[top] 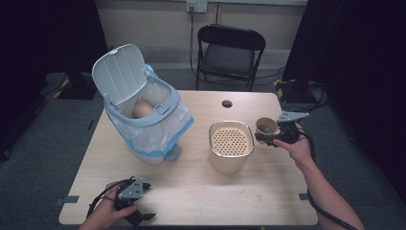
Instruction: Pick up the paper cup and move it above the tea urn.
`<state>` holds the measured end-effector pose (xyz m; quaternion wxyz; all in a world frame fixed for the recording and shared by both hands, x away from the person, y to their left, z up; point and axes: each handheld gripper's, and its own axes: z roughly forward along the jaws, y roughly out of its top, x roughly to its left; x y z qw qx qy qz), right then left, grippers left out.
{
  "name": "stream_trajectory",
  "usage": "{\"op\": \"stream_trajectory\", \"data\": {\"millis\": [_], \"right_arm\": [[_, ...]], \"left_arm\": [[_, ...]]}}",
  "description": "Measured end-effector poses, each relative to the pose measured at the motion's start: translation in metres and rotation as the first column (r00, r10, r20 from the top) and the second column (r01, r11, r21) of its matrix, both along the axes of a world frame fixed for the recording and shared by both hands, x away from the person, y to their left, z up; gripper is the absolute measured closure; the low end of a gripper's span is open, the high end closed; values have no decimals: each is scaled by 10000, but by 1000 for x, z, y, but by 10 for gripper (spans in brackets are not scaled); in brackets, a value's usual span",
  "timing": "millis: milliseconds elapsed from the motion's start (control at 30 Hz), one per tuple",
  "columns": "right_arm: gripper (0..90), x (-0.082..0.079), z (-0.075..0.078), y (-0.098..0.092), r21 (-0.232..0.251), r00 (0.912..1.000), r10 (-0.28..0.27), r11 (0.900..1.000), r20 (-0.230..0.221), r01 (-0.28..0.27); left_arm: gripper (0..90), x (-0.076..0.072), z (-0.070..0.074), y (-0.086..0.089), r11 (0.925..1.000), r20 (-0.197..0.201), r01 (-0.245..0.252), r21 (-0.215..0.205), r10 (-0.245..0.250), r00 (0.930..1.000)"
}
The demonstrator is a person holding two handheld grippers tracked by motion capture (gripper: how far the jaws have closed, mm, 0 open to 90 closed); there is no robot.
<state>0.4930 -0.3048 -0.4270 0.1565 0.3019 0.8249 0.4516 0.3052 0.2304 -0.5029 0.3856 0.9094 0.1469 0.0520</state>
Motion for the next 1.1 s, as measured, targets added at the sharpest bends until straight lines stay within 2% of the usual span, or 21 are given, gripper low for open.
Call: {"op": "stream_trajectory", "data": {"millis": [167, 433, 633, 1100], "right_arm": [[269, 13, 6, 3, 184, 9999, -84, 9998, 87, 83], [270, 27, 15, 11, -86, 9997, 70, 9999, 253, -68], [270, 38, 25, 15, -3, 9991, 41, 10000, 431, -41], [269, 49, 46, 29, -104, 9962, 164, 9998, 860, -156]], "left_arm": [[0, 0, 0, 0, 10000, -16, 8, 6, -8, 10000], [0, 0, 0, 0, 10000, 2, -4, -4, 4, 10000], [0, 0, 0, 0, 10000, 3, -7, -17, 7, 10000], [0, 0, 0, 0, 10000, 18, 25, -1, -25, 10000]]}}
